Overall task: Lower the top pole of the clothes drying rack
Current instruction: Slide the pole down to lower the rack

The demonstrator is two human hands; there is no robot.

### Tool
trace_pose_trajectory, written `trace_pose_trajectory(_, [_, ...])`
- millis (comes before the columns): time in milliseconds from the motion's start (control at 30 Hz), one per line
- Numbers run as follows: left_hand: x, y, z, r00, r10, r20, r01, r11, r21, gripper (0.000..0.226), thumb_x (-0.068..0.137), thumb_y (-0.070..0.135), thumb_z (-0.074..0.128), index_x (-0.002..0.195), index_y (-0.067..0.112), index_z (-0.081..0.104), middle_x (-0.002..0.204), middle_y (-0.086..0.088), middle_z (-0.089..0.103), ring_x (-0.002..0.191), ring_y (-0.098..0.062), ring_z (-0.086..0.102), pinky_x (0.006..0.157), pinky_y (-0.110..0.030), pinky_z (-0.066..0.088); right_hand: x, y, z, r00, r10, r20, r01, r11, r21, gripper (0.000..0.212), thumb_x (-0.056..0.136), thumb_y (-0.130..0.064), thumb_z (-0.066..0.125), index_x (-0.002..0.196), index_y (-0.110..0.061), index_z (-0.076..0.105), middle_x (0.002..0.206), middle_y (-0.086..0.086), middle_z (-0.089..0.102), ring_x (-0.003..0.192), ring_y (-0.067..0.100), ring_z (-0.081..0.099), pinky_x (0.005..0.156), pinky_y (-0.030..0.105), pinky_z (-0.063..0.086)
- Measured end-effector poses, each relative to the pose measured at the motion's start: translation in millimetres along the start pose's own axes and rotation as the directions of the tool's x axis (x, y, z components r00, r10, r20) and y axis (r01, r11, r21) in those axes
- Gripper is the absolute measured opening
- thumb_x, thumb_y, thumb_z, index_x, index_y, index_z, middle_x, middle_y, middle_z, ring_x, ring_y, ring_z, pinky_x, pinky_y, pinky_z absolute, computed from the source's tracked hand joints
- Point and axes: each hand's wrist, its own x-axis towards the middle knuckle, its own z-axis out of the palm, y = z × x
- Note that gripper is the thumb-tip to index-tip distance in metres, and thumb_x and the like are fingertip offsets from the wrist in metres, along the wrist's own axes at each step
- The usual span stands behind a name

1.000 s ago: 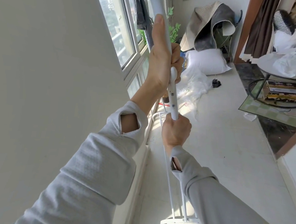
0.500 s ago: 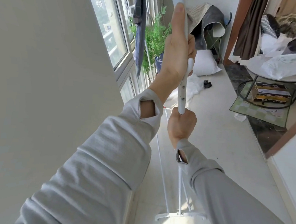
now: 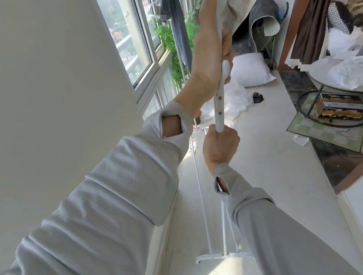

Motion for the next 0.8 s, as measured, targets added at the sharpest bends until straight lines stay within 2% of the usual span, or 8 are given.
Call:
trace_pose_trajectory(67, [11, -4, 4, 1.000, -0.002, 0.011, 0.002, 1.000, -0.006, 0.064, 0.104, 0.056, 0.021, 0.054, 0.017, 0.027, 0.053, -0.002, 0.018, 0.039, -0.015, 0.015, 0.046, -0.022, 0.017, 11, 4, 2, 1.000, -0.001, -0.027, 0.001, 1.000, 0.013, 0.045, 0.072, -0.020, 0.050, 0.040, -0.023, 0.019, 0.031, 0.000, 0.030, 0.038, 0.012, 0.024, 0.044, 0.027, 0.017])
trace_pose_trajectory(133, [19, -7, 5, 1.000, 0.000, 0.018, 0.000, 1.000, -0.004, 0.062, 0.106, 0.050, 0.020, 0.054, 0.017, 0.027, 0.051, 0.000, 0.018, 0.040, -0.014, 0.014, 0.046, -0.023, 0.015, 18, 6, 8, 0.999, -0.002, -0.040, 0.002, 1.000, 0.022, 0.049, 0.078, -0.022, 0.052, 0.038, -0.021, 0.022, 0.037, -0.016, 0.045, 0.035, 0.013, 0.027, 0.044, 0.027, 0.017])
trace_pose_trajectory(200, [27, -8, 3, 1.000, -0.006, 0.031, 0.007, 1.000, -0.009, 0.059, 0.106, 0.048, 0.019, 0.055, 0.018, 0.025, 0.054, 0.000, 0.016, 0.042, -0.014, 0.013, 0.048, -0.023, 0.014, 24, 7, 15, 0.999, 0.016, -0.041, -0.015, 1.000, 0.022, 0.048, 0.081, -0.019, 0.053, 0.037, -0.021, 0.032, 0.035, -0.013, 0.044, 0.037, 0.011, 0.025, 0.046, 0.027, 0.020])
trace_pose_trajectory(233, [30, -9, 2, 1.000, -0.005, 0.031, 0.005, 1.000, -0.012, 0.059, 0.106, 0.049, 0.019, 0.056, 0.018, 0.025, 0.055, 0.000, 0.016, 0.043, -0.014, 0.012, 0.048, -0.024, 0.013, 26, 6, 18, 0.999, 0.022, -0.036, -0.021, 0.999, 0.027, 0.047, 0.079, -0.018, 0.052, 0.037, -0.021, 0.032, 0.032, -0.003, 0.037, 0.038, 0.010, 0.025, 0.047, 0.028, 0.022])
trace_pose_trajectory(300, [38, -9, 2, 0.999, 0.008, 0.047, -0.007, 1.000, -0.014, 0.059, 0.106, 0.049, 0.018, 0.056, 0.017, 0.025, 0.053, 0.000, 0.016, 0.043, -0.015, 0.013, 0.048, -0.025, 0.013, 33, 4, 21, 1.000, 0.021, -0.016, -0.021, 0.999, 0.031, 0.041, 0.072, -0.020, 0.048, 0.038, -0.023, 0.025, 0.033, -0.005, 0.025, 0.040, 0.014, 0.028, 0.048, 0.030, 0.027])
trace_pose_trajectory(500, [57, -12, -23, 0.990, 0.049, 0.129, -0.040, 0.997, -0.065, 0.061, 0.105, 0.055, 0.008, 0.059, 0.018, 0.024, 0.040, 0.004, 0.019, 0.036, -0.012, 0.012, 0.040, -0.021, 0.014, 34, -3, 43, 0.998, 0.019, 0.059, -0.020, 1.000, 0.003, 0.023, 0.070, -0.029, 0.045, 0.049, -0.020, 0.042, 0.052, 0.005, 0.053, 0.055, 0.029, 0.052, 0.054, 0.033, 0.042])
trace_pose_trajectory(667, [67, -7, -63, 0.996, 0.021, 0.083, -0.016, 0.998, -0.054, 0.063, 0.103, 0.059, 0.011, 0.057, 0.018, 0.023, 0.041, 0.002, 0.017, 0.035, -0.014, 0.011, 0.042, -0.019, 0.015, 23, -13, 79, 0.992, 0.012, 0.124, -0.012, 1.000, -0.001, 0.032, 0.075, -0.025, 0.049, 0.046, -0.025, 0.037, 0.053, 0.006, 0.052, 0.053, 0.030, 0.051, 0.054, 0.034, 0.044])
trace_pose_trajectory(800, [77, -11, -73, 0.997, 0.014, 0.082, -0.011, 1.000, -0.029, 0.062, 0.106, 0.053, 0.011, 0.057, 0.017, 0.024, 0.041, 0.002, 0.018, 0.037, -0.014, 0.012, 0.044, -0.020, 0.017, 24, -12, 95, 0.996, 0.049, 0.073, -0.050, 0.999, 0.003, 0.033, 0.073, -0.018, 0.052, 0.044, -0.022, 0.036, 0.045, 0.000, 0.043, 0.048, 0.026, 0.045, 0.052, 0.034, 0.041])
